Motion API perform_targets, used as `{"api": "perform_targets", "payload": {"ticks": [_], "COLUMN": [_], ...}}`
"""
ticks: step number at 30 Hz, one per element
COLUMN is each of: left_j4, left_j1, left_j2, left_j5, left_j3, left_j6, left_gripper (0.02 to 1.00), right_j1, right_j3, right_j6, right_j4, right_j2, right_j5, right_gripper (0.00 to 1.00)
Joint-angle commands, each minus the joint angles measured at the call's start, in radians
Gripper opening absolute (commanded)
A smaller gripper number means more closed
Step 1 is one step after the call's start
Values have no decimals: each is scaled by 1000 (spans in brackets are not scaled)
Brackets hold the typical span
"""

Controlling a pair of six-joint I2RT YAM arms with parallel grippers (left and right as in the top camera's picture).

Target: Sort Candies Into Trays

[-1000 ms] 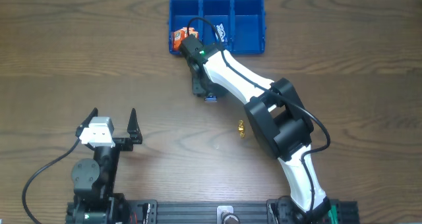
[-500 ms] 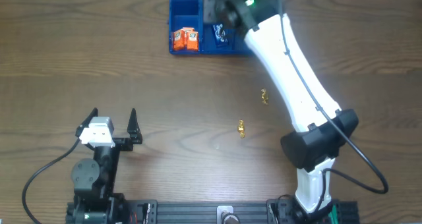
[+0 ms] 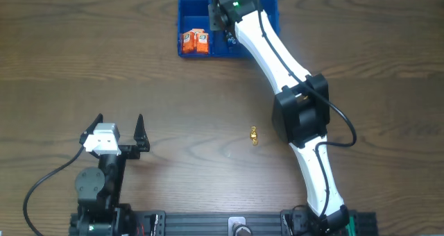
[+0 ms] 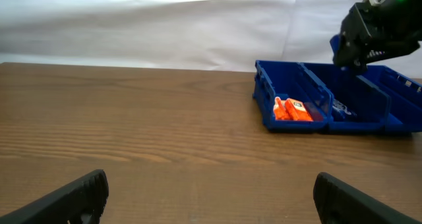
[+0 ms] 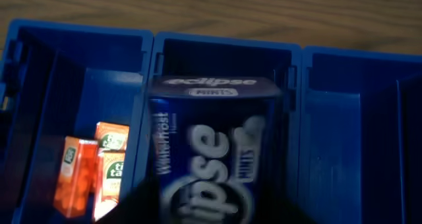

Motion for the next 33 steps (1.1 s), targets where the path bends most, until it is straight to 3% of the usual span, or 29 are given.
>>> {"api": "perform_targets", "payload": {"ticks": [1,7,12,14,18,20,33], "left_j4": [-36,-36,-36,-36,-36,-36,-36], "left_j1": [3,3,3,3,3,3,3], "left_j2": [-5,-5,-5,-5,-5,-5,-5], "left_j5": [17,17,17,17,17,17,17], "left_j3": [-18,-18,-18,-18,-18,-18,-18], "left_j6": [15,15,15,15,15,15,15], "left_gripper": [998,998,998,998,998,996,998], "right_j1": [-11,7,55,95,127,130,150], "right_j3": [6,-79,-706,-940,-1218,-1318,-1407], "right_j6": [-7,19,40,137,231,271,286], "right_j4": [-6,-208,-54,-18,48,77,198], "right_j2": [-40,-260,-690,-807,-829,-829,-742], "right_j5": [10,10,-28,-37,-150,-158,-192], "right_gripper": [744,816,816,818,816,818,768]}}
